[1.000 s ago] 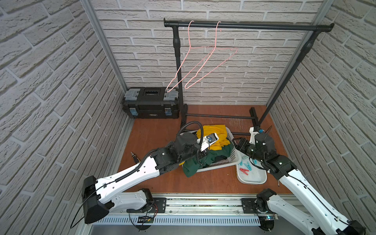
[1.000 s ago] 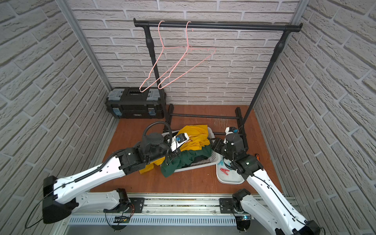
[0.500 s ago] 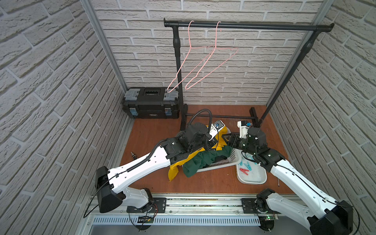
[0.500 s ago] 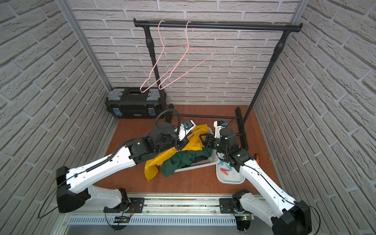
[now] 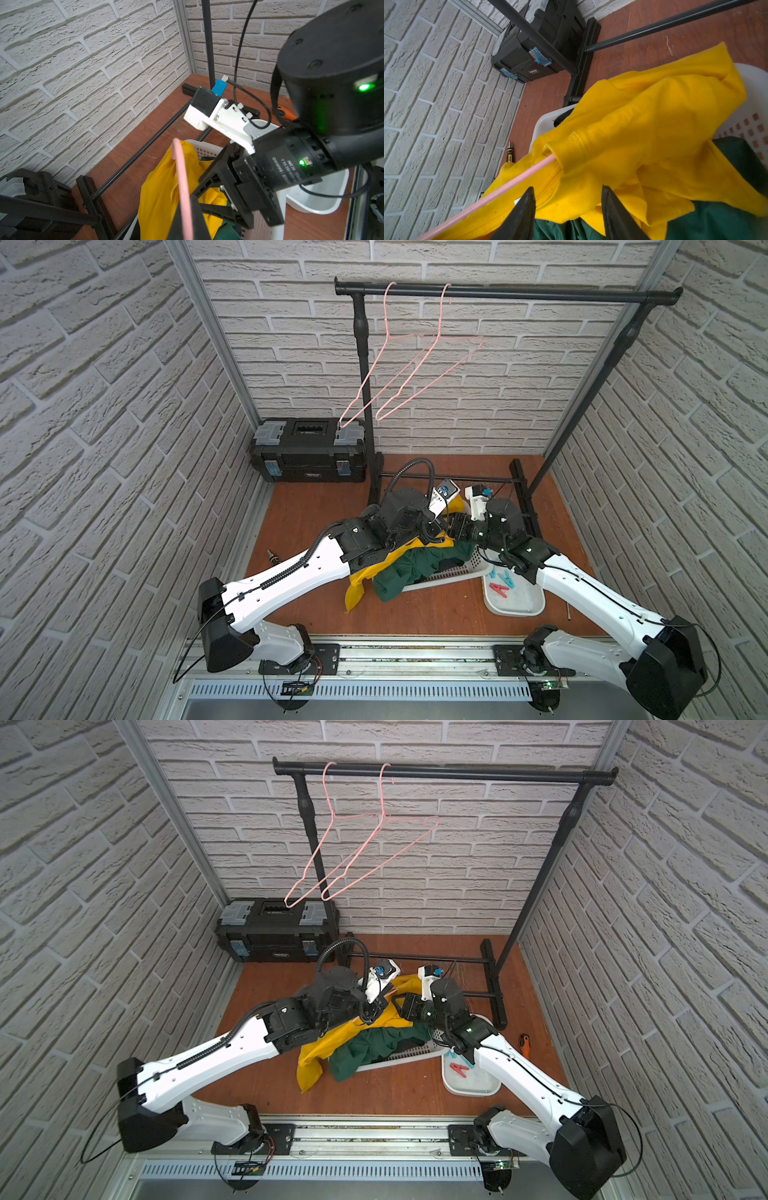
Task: Remove the clothespins securing t-shirts to the hanger
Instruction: Remove the T-shirt from the hanger.
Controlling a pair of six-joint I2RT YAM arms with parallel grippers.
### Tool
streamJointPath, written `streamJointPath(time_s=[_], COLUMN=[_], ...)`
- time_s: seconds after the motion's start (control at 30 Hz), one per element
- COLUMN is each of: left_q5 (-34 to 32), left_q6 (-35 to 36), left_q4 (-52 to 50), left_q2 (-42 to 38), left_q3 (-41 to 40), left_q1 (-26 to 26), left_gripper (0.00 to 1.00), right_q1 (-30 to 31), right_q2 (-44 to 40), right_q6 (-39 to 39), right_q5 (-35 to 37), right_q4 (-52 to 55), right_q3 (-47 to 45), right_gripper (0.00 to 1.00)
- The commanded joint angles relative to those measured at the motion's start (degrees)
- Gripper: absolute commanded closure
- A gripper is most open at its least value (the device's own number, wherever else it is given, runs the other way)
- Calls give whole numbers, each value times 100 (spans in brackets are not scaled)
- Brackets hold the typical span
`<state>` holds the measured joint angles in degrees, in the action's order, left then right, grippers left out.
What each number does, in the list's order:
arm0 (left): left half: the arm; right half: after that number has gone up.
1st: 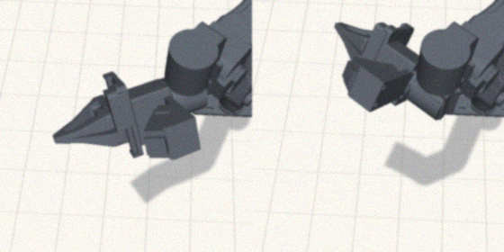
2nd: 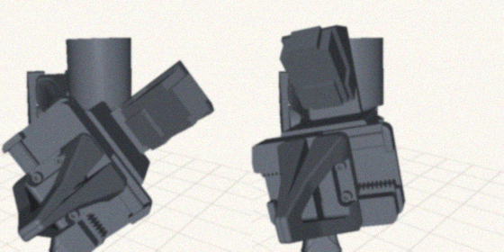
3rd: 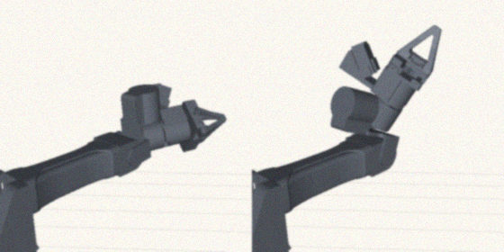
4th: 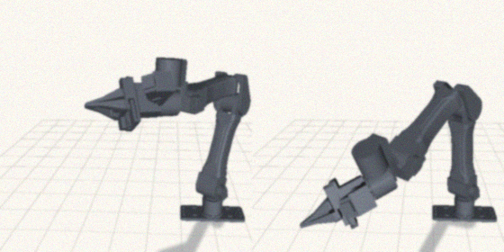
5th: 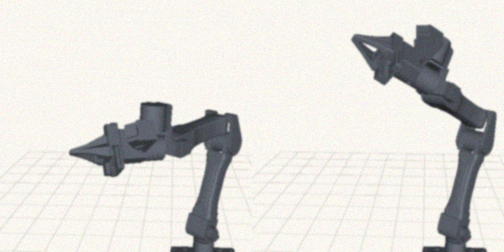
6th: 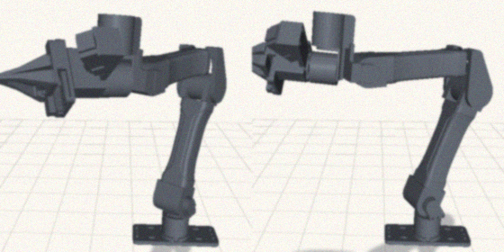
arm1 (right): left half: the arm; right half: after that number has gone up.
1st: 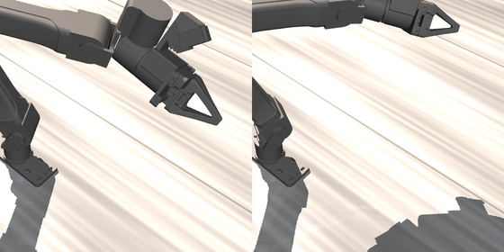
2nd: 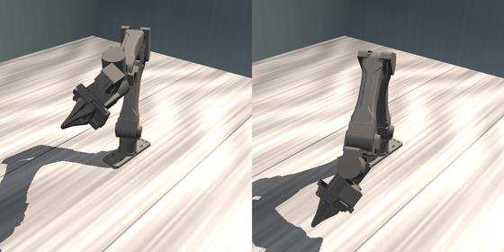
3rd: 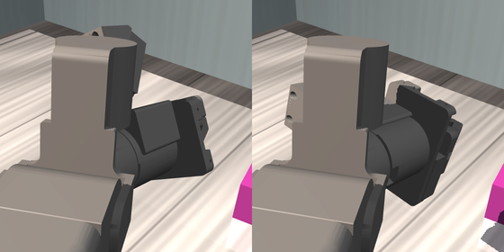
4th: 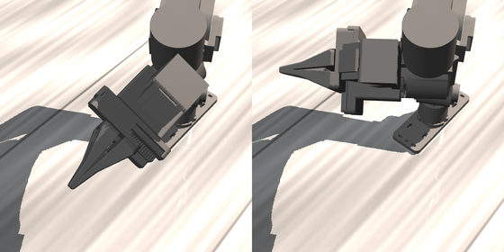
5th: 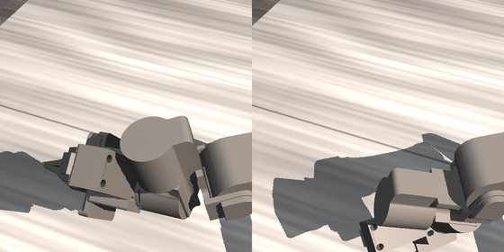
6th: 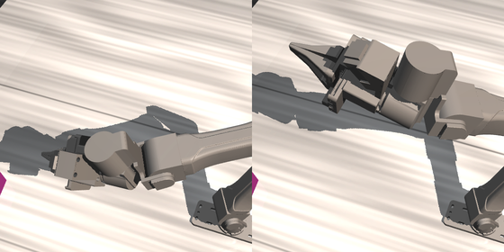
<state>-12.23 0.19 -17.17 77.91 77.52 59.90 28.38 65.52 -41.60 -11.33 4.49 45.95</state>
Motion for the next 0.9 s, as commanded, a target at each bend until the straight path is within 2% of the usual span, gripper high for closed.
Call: streamJointPath(time_s=[0.0, 0.33, 0.73, 0.87], left_q5=[-26, 45, 36, 60], left_q6=[-58, -54, 4, 104], left_q4=[133, 90, 9, -134], left_q2=[0, -125, -591, -712], left_q3=[198, 81, -312, -415], left_q1=[55, 88, 93, 92], left_gripper=[100, 100, 100, 100], right_q1=[69, 67, 71, 49], right_q2=[60, 543, 563, 591], right_q6=[-58, -182, -213, -199], right_q5=[213, 628, 1304, 1498], right_q4=[-460, -449, -106, 145], right_q3=[90, 429, 655, 786], right_gripper=[48, 54, 86, 92])
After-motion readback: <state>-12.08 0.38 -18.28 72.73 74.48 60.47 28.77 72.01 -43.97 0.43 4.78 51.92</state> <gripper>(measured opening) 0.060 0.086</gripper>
